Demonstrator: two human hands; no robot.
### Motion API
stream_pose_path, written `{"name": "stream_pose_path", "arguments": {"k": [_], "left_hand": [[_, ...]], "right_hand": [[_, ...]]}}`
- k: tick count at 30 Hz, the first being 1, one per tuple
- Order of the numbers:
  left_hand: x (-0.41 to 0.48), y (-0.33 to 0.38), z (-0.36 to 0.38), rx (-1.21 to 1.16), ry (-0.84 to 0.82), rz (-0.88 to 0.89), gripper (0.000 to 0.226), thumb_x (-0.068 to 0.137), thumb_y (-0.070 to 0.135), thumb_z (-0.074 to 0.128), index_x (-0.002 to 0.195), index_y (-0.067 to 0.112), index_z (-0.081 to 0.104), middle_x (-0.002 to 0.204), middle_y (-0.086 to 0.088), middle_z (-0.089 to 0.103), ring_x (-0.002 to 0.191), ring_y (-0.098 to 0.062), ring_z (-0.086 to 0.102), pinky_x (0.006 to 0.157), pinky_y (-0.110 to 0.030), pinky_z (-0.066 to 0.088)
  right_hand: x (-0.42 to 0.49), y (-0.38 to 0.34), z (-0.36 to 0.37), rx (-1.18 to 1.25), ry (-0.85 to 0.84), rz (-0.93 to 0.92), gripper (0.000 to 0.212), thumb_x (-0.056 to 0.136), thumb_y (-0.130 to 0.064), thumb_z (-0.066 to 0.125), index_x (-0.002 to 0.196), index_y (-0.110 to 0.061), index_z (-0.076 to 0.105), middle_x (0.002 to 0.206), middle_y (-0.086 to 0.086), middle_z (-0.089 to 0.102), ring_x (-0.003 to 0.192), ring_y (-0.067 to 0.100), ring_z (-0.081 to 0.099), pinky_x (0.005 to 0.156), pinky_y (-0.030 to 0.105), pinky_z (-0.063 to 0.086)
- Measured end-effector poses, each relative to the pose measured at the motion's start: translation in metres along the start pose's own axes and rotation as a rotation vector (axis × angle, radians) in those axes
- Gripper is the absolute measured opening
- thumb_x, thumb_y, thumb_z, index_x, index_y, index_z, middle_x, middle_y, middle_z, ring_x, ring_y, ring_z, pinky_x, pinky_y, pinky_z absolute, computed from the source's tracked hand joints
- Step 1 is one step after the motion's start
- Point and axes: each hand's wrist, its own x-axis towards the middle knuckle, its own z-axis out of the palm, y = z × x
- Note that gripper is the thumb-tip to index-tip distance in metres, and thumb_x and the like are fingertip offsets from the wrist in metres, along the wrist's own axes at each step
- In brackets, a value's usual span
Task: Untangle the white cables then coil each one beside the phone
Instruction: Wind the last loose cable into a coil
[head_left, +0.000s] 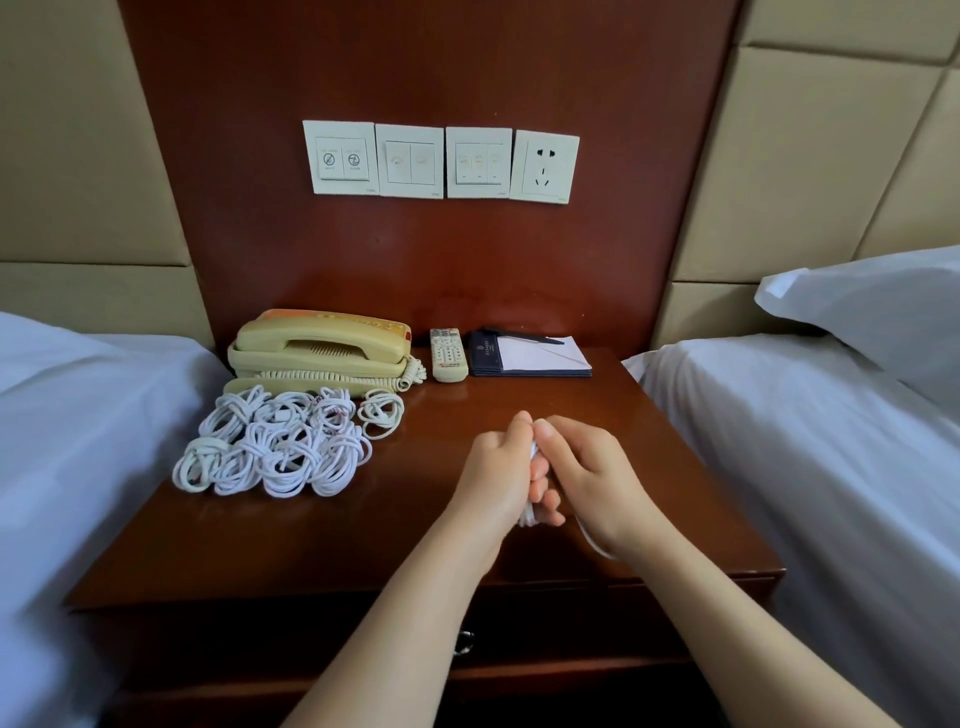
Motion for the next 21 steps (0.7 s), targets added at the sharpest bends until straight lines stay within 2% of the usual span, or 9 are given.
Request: {"name": "stream_pose_path", "arguments": {"k": [1,3,6,10,13,15,18,21], "left_hand": [[-0.001,0.001,0.001,-0.003,0.032,0.005,0.056,0.102,0.033,0.031,0.057,0.006,0.047,0.035,0.000,0.038,0.034,-0.012,0.045,0.040,-0.025,0.048],[0.002,-0.001,-0.003,0.104,0.161,0.093,0.052,0.102,0.031,0.032,0.060,0.005,0.050,0.036,0.001,0.044,0.032,-0.010,0.048,0.042,-0.021,0.048],[0.005,-0.001,-0.012,0.276,0.318,0.292,0.053,0.102,0.027,0.033,0.059,0.003,0.052,0.042,-0.002,0.050,0.030,-0.005,0.048,0.038,-0.012,0.039],[0.002,0.000,-0.013,0.350,0.371,0.419,0.054,0.102,0.027,0.035,0.053,0.007,0.047,0.045,-0.002,0.048,0.039,-0.008,0.049,0.048,-0.024,0.040],[-0.002,-0.002,-0.015,0.287,0.375,0.423,0.054,0.101,0.030,0.035,0.053,0.011,0.049,0.046,0.000,0.047,0.049,-0.017,0.051,0.058,-0.036,0.044],[-0.004,-0.003,-0.017,0.243,0.363,0.419,0.053,0.101,0.032,0.034,0.057,0.011,0.055,0.050,0.001,0.051,0.054,-0.014,0.052,0.061,-0.032,0.042],[-0.009,-0.004,-0.015,0.262,0.366,0.447,0.048,0.101,0.033,0.035,0.061,0.017,0.056,0.059,0.003,0.056,0.061,-0.011,0.053,0.062,-0.029,0.040],[-0.012,-0.009,-0.009,0.287,0.371,0.425,0.044,0.101,0.035,0.029,0.083,0.019,0.065,0.082,0.003,0.064,0.083,-0.014,0.058,0.078,-0.031,0.043]], "right_hand": [[0.000,-0.001,0.001,0.002,0.008,-0.013,0.039,0.099,-0.029,0.045,0.062,-0.019,0.054,0.054,0.001,0.058,0.048,0.009,0.050,0.051,0.027,0.040],[0.000,-0.001,0.000,-0.037,0.027,-0.056,0.036,0.097,-0.022,0.050,0.063,-0.012,0.054,0.051,-0.001,0.056,0.047,0.007,0.048,0.050,0.022,0.037],[0.000,-0.002,0.002,-0.142,0.079,-0.112,0.033,0.091,-0.029,0.057,0.063,-0.013,0.055,0.054,-0.006,0.052,0.053,0.003,0.041,0.051,0.020,0.031],[-0.001,-0.008,0.006,-0.110,0.063,-0.089,0.035,0.094,-0.029,0.054,0.060,-0.018,0.051,0.054,-0.009,0.047,0.053,0.004,0.038,0.051,0.017,0.030],[-0.004,-0.012,0.012,-0.040,0.029,-0.071,0.038,0.094,-0.036,0.052,0.069,-0.009,0.059,0.059,-0.002,0.055,0.056,0.012,0.045,0.053,0.023,0.036],[-0.003,-0.014,0.016,-0.028,0.112,-0.072,0.038,0.096,-0.030,0.051,0.068,-0.007,0.060,0.057,0.000,0.055,0.054,0.009,0.044,0.051,0.020,0.035],[-0.002,-0.017,0.020,0.047,0.277,-0.024,0.039,0.096,-0.019,0.049,0.058,-0.017,0.050,0.048,-0.009,0.045,0.046,0.003,0.037,0.047,0.013,0.029],[-0.003,-0.017,0.026,0.045,0.365,-0.014,0.040,0.096,-0.017,0.051,0.056,-0.024,0.047,0.046,-0.012,0.047,0.044,0.003,0.040,0.045,0.013,0.031]]}}
